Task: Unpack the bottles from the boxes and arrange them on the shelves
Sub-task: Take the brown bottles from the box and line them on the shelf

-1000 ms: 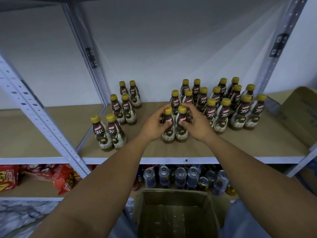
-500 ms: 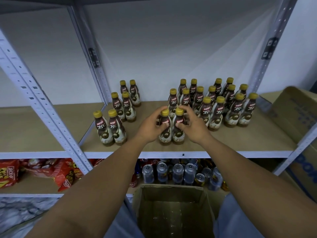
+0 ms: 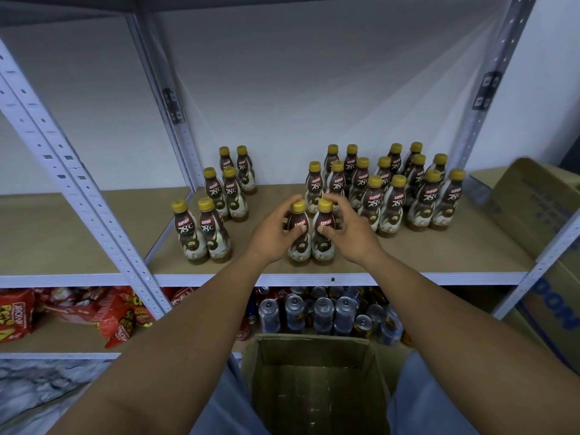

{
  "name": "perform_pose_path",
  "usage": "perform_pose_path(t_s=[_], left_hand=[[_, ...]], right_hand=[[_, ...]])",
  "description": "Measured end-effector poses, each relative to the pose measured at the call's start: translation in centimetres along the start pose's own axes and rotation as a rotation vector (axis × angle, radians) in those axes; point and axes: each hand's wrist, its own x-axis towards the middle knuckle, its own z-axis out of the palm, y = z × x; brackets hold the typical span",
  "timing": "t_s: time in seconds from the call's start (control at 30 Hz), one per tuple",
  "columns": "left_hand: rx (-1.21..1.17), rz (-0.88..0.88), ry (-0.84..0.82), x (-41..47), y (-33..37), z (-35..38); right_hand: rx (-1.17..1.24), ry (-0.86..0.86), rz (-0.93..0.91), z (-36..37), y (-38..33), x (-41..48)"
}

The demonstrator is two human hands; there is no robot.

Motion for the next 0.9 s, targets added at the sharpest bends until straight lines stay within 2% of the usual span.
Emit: perform_pose_path(t_s=[0.37, 0.73, 0.9], left_hand=[[0.037, -0.001, 0.081, -0.2, -0.4, 0.7], [0.047, 0.003, 0.090, 0.0, -0.9, 0.9], [0.044, 0.014, 0.060, 0.0, -0.8, 0.4]], right_hand=[[0.014, 0.039, -0.023, 0.7, 0.1, 0.2], [0.012, 0.061, -0.054, 1.1, 0.5, 0.4], [0.025, 0.016, -0.060, 0.2, 0.0, 0.3]])
